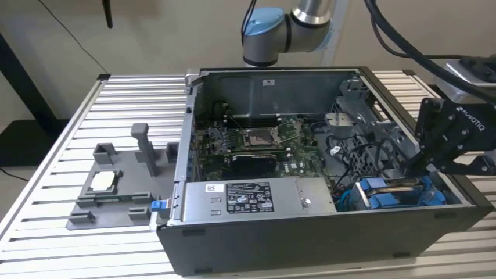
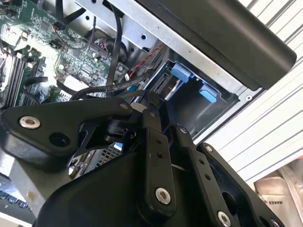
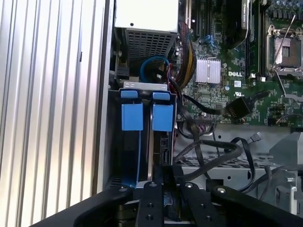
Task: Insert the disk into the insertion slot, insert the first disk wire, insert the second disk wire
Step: 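Insert the first disk wire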
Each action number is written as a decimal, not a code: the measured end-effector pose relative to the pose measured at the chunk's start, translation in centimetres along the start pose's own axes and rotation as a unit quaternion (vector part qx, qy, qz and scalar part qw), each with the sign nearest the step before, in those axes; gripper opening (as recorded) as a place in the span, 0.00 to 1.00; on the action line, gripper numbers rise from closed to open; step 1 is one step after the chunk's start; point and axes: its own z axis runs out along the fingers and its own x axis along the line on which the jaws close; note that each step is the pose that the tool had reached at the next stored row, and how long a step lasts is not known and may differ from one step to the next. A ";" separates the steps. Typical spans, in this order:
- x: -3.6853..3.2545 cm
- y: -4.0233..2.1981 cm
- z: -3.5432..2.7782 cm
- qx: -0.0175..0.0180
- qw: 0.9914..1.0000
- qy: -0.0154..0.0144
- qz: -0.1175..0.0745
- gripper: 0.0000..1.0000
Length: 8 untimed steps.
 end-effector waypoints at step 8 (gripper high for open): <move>0.08 -0.36 0.59 0.000 1.000 -0.005 0.001 0.19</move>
